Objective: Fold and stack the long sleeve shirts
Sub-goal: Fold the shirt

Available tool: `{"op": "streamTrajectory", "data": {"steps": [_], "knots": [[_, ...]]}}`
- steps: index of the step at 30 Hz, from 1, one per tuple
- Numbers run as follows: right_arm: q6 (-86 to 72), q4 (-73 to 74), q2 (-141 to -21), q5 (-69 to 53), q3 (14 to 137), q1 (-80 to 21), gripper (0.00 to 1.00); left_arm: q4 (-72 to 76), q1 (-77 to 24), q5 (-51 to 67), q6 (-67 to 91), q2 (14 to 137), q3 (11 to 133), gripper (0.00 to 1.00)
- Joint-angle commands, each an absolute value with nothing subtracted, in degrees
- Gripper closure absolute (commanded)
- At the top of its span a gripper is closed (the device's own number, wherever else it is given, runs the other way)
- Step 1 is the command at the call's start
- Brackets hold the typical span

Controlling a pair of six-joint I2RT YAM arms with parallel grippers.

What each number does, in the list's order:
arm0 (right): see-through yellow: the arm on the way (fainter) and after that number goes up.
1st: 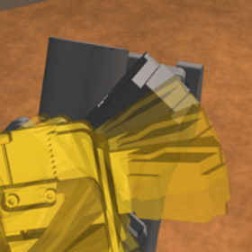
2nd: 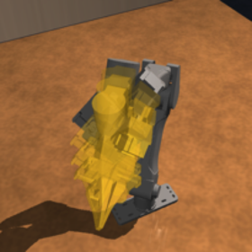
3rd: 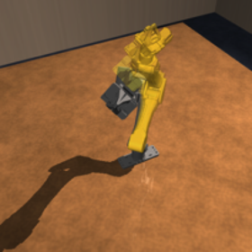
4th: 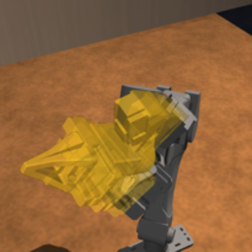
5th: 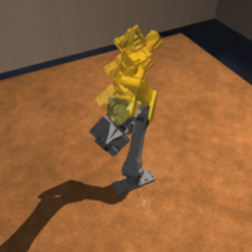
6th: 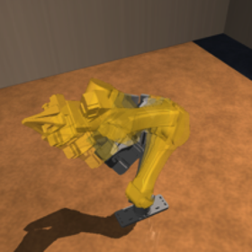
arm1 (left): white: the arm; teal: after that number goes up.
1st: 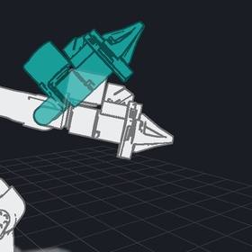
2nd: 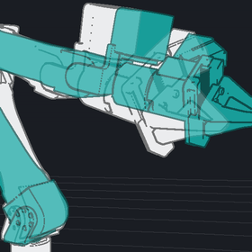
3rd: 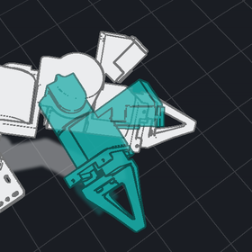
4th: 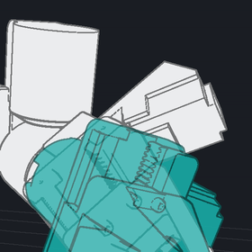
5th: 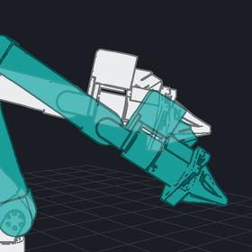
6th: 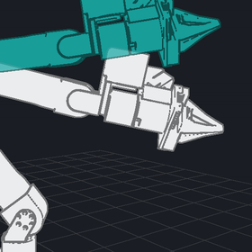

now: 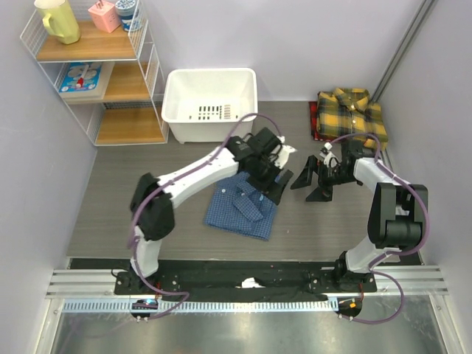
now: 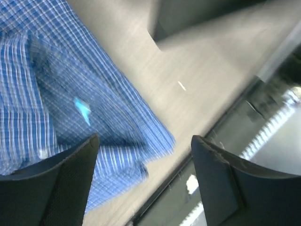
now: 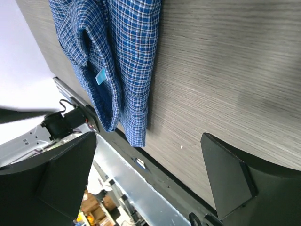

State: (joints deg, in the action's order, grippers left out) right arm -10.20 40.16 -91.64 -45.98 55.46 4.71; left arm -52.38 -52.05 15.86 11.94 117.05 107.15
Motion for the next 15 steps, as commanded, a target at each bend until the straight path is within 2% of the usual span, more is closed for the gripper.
{"op": "streamTrajectory", "data": {"steps": [1, 3, 7, 15], "knots": [[-15.4, 36.0, -89.5, -49.7, 52.0, 4.7, 0.02, -48.6, -44.8, 26.4, 6.6, 102.2, 97.2, 0.32], [-18.9, 30.7, -89.6, -49.7, 50.6, 3.3, 0.05, -50.0, -39.3, 28.4, 3.2, 99.3, 94.1, 0.44], [-22.8, 23.8, -92.9, -48.9, 51.6, -2.1, 0.16, -54.0, -31.3, 30.9, -2.2, 97.9, 90.3, 0.56], [-28.6, 17.7, -100.6, -45.9, 53.4, -10.9, 0.20, -50.4, -26.2, 28.7, -1.3, 92.1, 81.5, 0.52]]}}
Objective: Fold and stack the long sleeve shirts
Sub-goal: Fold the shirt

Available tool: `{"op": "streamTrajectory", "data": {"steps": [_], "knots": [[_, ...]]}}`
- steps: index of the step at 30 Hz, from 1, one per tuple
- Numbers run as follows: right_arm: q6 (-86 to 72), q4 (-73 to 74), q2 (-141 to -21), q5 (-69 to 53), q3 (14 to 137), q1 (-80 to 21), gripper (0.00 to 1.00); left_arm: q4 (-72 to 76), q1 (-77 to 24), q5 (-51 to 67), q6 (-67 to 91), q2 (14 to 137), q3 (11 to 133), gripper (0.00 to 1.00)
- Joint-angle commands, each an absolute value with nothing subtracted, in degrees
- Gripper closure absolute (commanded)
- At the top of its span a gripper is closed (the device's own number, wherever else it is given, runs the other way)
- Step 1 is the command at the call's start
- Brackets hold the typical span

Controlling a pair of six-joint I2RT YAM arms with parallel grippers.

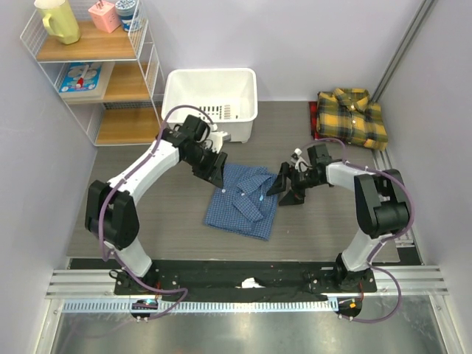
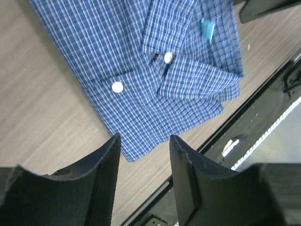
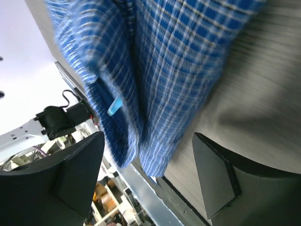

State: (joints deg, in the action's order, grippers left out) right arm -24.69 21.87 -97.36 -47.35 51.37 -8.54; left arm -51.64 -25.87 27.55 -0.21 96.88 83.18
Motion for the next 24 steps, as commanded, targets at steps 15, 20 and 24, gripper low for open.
{"op": "streamTrajectory", "data": {"steps": [15, 20, 24], "knots": [[23.5, 52.2, -125.4, -26.6, 88.5, -14.0, 0.94, -42.1, -22.5, 40.6, -2.7, 78.2, 66.9, 0.38], [57.0, 57.8, -122.1, -22.8, 85.1, -19.9, 0.89, -39.6, -21.8, 38.2, -1.5, 73.7, 64.4, 0.37], [74.8, 56.7, -116.2, -20.2, 75.6, -21.6, 0.86, -38.0, -19.8, 37.4, 2.6, 69.1, 61.6, 0.35]]}}
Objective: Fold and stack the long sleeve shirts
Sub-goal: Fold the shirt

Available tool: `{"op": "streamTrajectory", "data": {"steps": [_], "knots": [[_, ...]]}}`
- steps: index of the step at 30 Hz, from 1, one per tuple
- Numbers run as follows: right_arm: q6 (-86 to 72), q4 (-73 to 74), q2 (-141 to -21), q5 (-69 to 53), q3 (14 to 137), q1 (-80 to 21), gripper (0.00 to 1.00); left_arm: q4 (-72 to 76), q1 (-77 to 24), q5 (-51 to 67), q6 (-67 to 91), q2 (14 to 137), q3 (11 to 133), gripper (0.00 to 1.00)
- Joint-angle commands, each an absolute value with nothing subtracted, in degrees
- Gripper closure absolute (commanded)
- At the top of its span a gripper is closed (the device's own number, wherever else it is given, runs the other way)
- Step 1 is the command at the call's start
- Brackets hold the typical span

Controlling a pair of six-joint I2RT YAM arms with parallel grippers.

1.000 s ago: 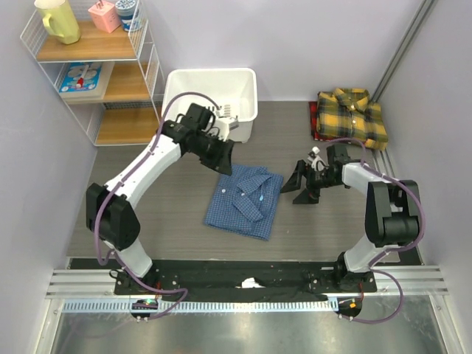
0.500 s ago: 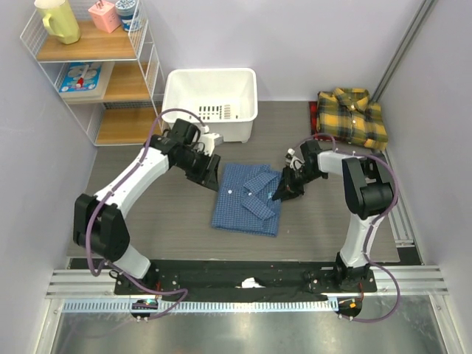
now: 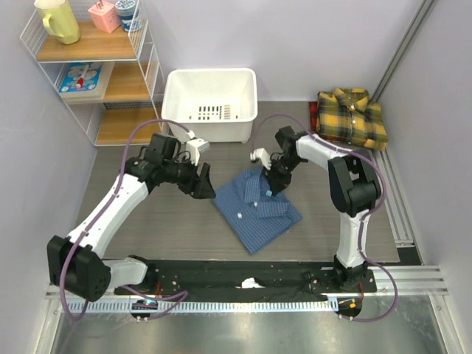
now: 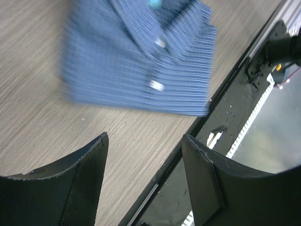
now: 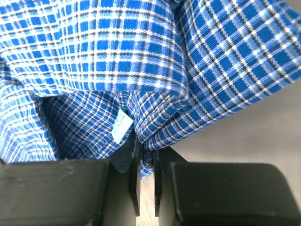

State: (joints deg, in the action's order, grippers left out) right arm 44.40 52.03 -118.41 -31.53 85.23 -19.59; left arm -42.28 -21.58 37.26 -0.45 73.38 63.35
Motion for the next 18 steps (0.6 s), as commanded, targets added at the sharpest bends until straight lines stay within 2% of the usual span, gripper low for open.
{"op": "streamTrajectory", "data": {"steps": [1, 4, 6, 8, 9, 13, 17, 18], "knots": [[77.5, 55.8, -115.1, -20.0, 72.6, -21.9, 0.86, -38.1, -19.6, 37.2, 3.1, 67.6, 60.5, 0.34], [88.6, 53.4, -113.9, -20.4, 72.7, -22.8, 0.86, -38.3, -19.2, 36.5, 3.5, 65.7, 58.0, 0.31], [91.0, 53.1, -116.2, -22.6, 79.5, -23.6, 0.84, -38.1, -18.9, 36.0, 4.3, 65.5, 56.9, 0.26], [87.7, 54.4, -119.7, -25.7, 86.3, -25.1, 0.70, -37.2, -18.8, 37.0, 5.1, 66.2, 55.7, 0.23], [85.9, 55.1, -120.6, -26.5, 93.2, -25.5, 0.67, -36.7, -18.8, 37.4, 5.3, 66.7, 55.5, 0.23], [81.0, 58.2, -120.0, -30.5, 102.5, -25.5, 0.46, -31.6, -18.8, 39.3, 5.7, 70.0, 54.8, 0.26], [71.9, 56.8, -114.0, -32.8, 102.5, -23.1, 0.41, -23.7, -19.2, 43.8, 1.2, 76.2, 55.8, 0.30], [65.4, 56.7, -112.0, -33.7, 102.3, -22.2, 0.41, -23.2, -20.3, 43.9, -1.0, 77.8, 56.7, 0.31]]}}
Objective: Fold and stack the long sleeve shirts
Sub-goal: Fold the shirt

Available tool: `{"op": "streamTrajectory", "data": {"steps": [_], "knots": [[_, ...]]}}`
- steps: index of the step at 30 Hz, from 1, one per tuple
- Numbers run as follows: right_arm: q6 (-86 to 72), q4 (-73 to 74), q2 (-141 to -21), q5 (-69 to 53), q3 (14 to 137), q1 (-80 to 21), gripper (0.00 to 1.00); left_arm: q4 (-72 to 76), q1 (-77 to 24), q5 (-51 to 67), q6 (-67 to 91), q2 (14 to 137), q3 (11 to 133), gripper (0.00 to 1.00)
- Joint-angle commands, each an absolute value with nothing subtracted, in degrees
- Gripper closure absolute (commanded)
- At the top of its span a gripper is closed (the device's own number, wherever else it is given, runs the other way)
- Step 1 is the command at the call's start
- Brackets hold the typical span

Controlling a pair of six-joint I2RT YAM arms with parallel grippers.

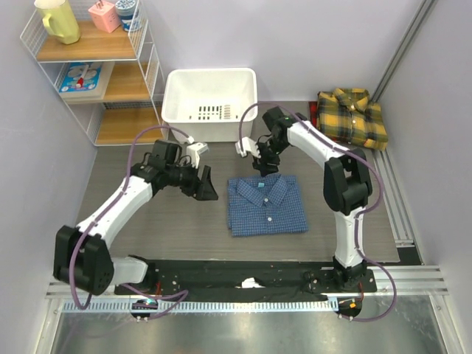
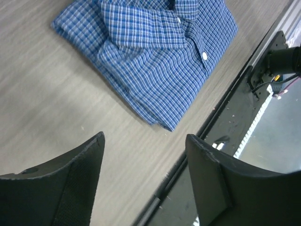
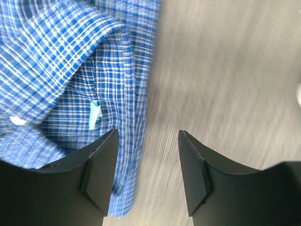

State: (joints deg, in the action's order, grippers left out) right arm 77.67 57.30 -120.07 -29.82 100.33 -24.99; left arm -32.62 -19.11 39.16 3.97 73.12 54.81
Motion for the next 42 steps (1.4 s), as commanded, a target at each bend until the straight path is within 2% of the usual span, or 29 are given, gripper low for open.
{"op": "streamTrajectory", "data": {"steps": [1, 3, 7, 11, 18, 21, 22, 24, 25, 28, 30, 31, 33, 34, 36, 37, 39, 42], "knots": [[62.1, 56.5, -110.8, -35.1, 101.9, -20.8, 0.42, -23.3, -21.2, 43.0, -3.1, 79.3, 58.1, 0.33], [55.3, 56.7, -108.5, -39.9, 98.8, -16.6, 0.43, -23.4, -23.4, 41.6, -7.4, 84.4, 61.8, 0.36], [42.9, 57.0, -101.4, -44.6, 88.8, -12.0, 0.47, -25.1, -25.3, 39.7, -7.6, 94.5, 69.2, 0.50], [38.8, 54.1, -98.8, -44.0, 77.1, -9.9, 0.50, -26.0, -26.7, 38.1, -7.5, 101.9, 74.2, 0.48], [33.8, 47.8, -103.6, -43.1, 71.6, -5.0, 0.51, -26.3, -28.5, 35.1, -7.1, 111.0, 80.5, 0.44], [31.7, 44.7, -107.4, -41.0, 72.6, -3.7, 0.52, -23.6, -28.5, 31.8, -5.1, 113.1, 81.8, 0.60], [30.9, 43.3, -108.4, -40.1, 73.1, -3.5, 0.52, -22.6, -28.4, 30.8, -3.7, 114.2, 82.4, 0.71], [28.8, 42.5, -110.5, -40.1, 75.3, -3.1, 0.53, -22.2, -28.0, 29.4, -2.3, 115.3, 83.1, 0.78], [27.9, 42.3, -110.8, -40.3, 76.2, -3.1, 0.53, -22.3, -27.8, 28.9, -1.8, 115.9, 83.3, 0.86], [24.6, 42.3, -109.7, -41.4, 78.2, -2.7, 0.52, -23.4, -27.1, 28.9, -0.5, 117.0, 83.5, 0.93], [22.7, 42.3, -108.1, -41.8, 78.0, -1.6, 0.50, -23.3, -26.6, 28.2, -0.4, 115.2, 81.9, 0.93], [20.0, 42.3, -106.5, -41.9, 77.7, -1.0, 0.48, -23.2, -26.5, 28.5, -0.4, 114.4, 81.2, 0.88], [16.3, 42.3, -104.9, -43.3, 75.6, 1.8, 0.44, -23.1, -25.4, 29.7, 1.3, 111.1, 79.7, 0.75], [12.5, 42.4, -103.1, -43.8, 74.5, 2.5, 0.43, -23.1, -25.0, 31.4, 1.5, 110.0, 79.2, 0.60], [9.0, 42.2, -101.3, -44.5, 70.4, 4.4, 0.39, -23.3, -23.8, 33.3, 2.3, 106.1, 77.4, 0.48], [7.4, 42.2, -100.5, -44.5, 69.0, 4.8, 0.35, -23.6, -23.5, 35.8, 2.5, 104.9, 77.1, 0.45], [3.8, 41.1, -97.8, -44.2, 64.4, 5.6, 0.07, -24.3, -23.1, 38.3, 2.4, 101.7, 76.3, 0.42], [0.4, 38.7, -95.5, -45.3, 59.3, 6.5, 0.05, -25.1, -24.5, 41.3, 0.3, 98.9, 75.8, 0.41]]}}
